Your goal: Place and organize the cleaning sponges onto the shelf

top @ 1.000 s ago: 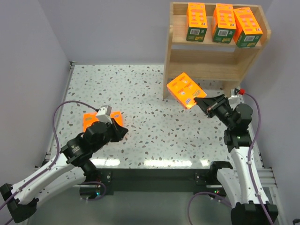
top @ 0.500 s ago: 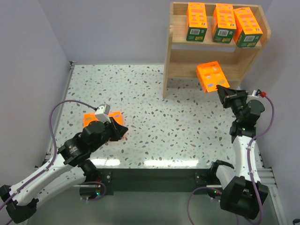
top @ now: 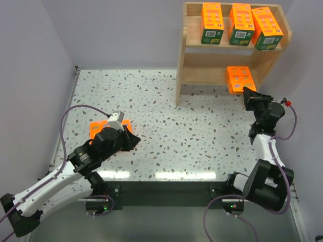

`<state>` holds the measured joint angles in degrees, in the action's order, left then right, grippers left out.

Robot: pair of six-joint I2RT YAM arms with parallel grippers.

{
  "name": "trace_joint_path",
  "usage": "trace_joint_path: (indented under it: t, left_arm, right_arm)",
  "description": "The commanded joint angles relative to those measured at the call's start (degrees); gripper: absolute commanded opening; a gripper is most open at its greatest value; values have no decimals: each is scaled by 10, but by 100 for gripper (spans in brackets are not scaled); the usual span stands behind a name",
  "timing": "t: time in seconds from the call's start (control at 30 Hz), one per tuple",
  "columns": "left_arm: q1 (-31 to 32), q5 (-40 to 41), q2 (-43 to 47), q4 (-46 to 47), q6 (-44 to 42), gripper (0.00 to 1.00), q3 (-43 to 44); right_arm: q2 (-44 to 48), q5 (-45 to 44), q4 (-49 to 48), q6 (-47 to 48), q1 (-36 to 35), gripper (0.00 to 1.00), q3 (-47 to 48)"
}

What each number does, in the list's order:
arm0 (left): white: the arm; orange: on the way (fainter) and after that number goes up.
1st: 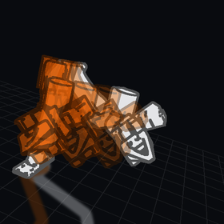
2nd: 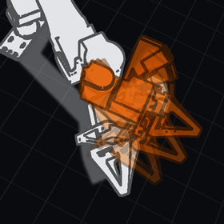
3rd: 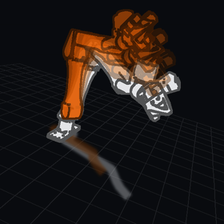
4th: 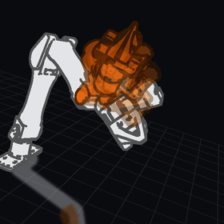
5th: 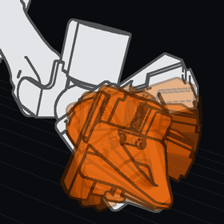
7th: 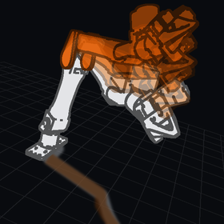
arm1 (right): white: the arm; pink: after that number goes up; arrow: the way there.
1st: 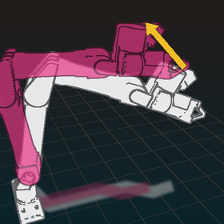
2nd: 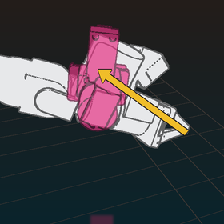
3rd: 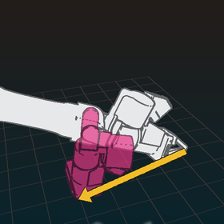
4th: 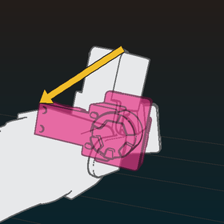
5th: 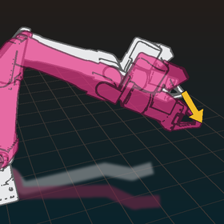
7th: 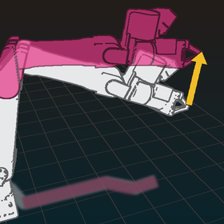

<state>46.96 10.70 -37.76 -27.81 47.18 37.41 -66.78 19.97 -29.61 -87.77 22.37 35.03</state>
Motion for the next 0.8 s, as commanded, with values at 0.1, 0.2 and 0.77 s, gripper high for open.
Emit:
trace_joint_path:
  t: [0.1,0.2,0.77]
  left_arm:
    - [0,-7,6,23,-10,0,21]
    - [0,-9,9,23,-6,0,19]
    - [0,-11,5,41,-1,0,2]
  right_arm:
    - [-61,-37,-106,-24,8,0,44]
    - [-77,-44,-127,-42,8,0,57]
    - [-158,-36,-30,22,8,0,181]
